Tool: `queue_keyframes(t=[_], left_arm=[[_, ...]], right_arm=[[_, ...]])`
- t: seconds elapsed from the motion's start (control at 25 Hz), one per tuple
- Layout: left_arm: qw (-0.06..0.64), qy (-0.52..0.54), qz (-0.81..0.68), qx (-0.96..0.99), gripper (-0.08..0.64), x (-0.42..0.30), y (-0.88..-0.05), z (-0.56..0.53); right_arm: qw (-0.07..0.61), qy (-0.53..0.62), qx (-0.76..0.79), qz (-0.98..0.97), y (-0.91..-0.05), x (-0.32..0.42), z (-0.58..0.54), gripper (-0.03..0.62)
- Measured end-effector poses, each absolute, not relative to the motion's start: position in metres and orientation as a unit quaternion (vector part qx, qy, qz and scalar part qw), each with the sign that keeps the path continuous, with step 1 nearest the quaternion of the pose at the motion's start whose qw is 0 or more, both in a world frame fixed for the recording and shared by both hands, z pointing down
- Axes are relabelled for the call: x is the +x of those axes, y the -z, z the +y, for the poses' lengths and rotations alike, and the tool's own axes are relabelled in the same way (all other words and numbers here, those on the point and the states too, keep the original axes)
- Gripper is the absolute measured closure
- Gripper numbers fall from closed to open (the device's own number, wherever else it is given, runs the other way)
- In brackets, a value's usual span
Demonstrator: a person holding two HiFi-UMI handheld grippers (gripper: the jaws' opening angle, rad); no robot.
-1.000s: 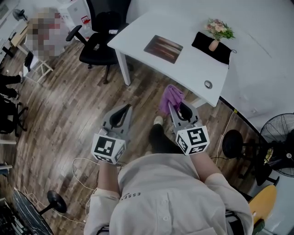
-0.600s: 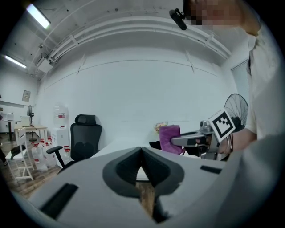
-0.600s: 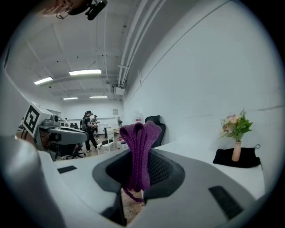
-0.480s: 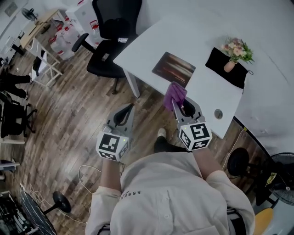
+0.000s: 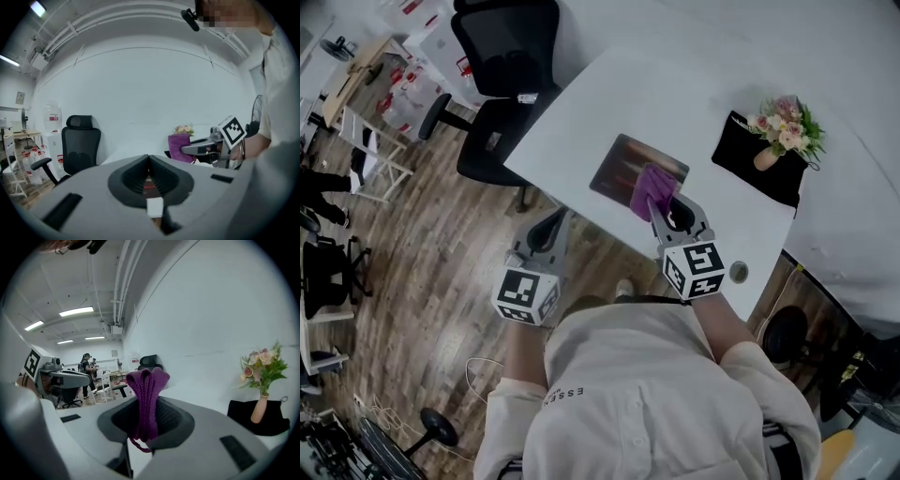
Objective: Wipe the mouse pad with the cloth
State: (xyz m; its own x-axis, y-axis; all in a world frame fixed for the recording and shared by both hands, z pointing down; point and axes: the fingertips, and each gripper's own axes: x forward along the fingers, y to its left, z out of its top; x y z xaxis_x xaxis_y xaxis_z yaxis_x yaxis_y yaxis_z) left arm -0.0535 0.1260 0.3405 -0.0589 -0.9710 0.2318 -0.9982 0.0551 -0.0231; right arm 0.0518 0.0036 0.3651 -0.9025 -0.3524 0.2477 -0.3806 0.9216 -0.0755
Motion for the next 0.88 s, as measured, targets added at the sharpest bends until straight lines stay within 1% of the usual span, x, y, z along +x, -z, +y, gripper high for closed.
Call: queue_keyframes(t=[0.16,0.36,0.64,0.88], left_arm=[[0.091,-0.088,-0.713,0.69,0.558,-0.073,-0.349,0.094],[0.092,-0.088,-0.682,0.72,0.558,-0.092,-0.353,0.044],[0.097,-0.097,-0.625,0.769,0.558,-0.13,-0.364,-0.032],[0.108,-0.107,-0.574,0.805,0.558,-0.164,-0.382,-0.075]], right_arm=[[0.128,-0.066,0.201,-0.969,-0.373,0.04,-0.02,0.502],[0.145,-0.079,0.23,-0.959,-0.384,0.025,-0.053,0.502],[0.192,-0.105,0.281,-0.935,-0.408,-0.005,-0.096,0.502],[0.229,-0.139,0.307,-0.913,-0.435,-0.039,-0.117,0.502]])
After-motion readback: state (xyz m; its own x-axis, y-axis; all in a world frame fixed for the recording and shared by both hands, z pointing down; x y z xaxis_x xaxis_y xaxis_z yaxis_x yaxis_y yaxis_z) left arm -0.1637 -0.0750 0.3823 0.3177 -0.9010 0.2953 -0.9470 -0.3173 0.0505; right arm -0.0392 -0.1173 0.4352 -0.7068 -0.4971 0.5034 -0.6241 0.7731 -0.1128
